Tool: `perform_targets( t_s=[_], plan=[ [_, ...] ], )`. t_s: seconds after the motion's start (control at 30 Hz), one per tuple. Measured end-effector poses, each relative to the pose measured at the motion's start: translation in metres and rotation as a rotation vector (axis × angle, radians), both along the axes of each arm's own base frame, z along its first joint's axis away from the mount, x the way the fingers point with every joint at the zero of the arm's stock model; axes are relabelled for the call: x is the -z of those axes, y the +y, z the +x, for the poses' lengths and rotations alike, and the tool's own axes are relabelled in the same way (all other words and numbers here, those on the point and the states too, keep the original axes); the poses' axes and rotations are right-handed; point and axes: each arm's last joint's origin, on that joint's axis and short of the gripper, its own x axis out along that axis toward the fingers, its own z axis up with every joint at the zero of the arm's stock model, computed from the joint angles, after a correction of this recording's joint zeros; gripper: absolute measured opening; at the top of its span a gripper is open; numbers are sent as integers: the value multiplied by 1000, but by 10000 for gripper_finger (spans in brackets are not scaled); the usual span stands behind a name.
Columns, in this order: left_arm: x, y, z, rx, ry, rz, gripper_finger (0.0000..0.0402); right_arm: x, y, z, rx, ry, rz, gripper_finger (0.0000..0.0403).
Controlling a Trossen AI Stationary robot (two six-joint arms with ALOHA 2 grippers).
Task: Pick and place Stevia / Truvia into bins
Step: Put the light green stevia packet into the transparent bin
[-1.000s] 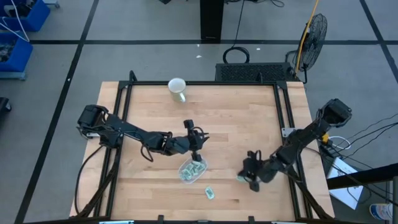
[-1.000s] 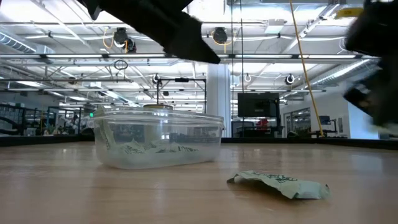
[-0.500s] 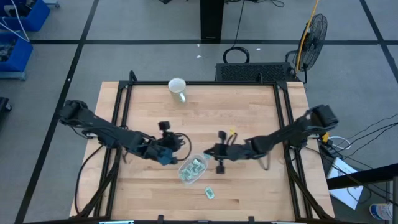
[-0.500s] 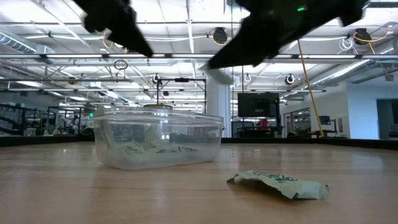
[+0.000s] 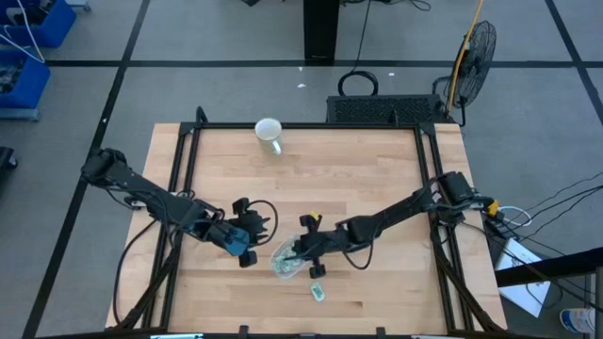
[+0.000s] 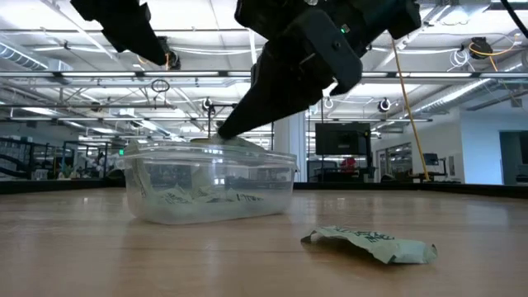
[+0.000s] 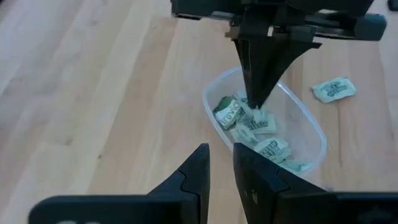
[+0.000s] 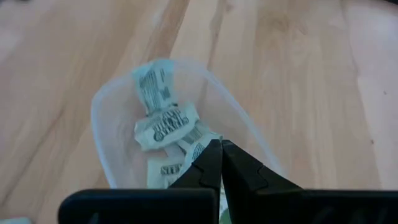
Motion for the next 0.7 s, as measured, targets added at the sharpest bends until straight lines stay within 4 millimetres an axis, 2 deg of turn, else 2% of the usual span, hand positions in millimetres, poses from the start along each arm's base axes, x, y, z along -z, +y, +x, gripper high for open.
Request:
perform_targets(
  t_s=[0.17,0.4,0.53,0.7],
  plan=[
    [-1,0,1,6,-9,4,76,-1,1,0,-55,-1,-27,20],
    [-3,4,8,-18,-60,-21,76,-4,3,-1,-104,-18,-81,90],
    [-1,5,6,23,-23,23,76,-25,15,-9,-137,-69,-65,119],
    [3,7,1,0,43,34,76,-58,45,-38,-158,-81,50,123]
  ],
)
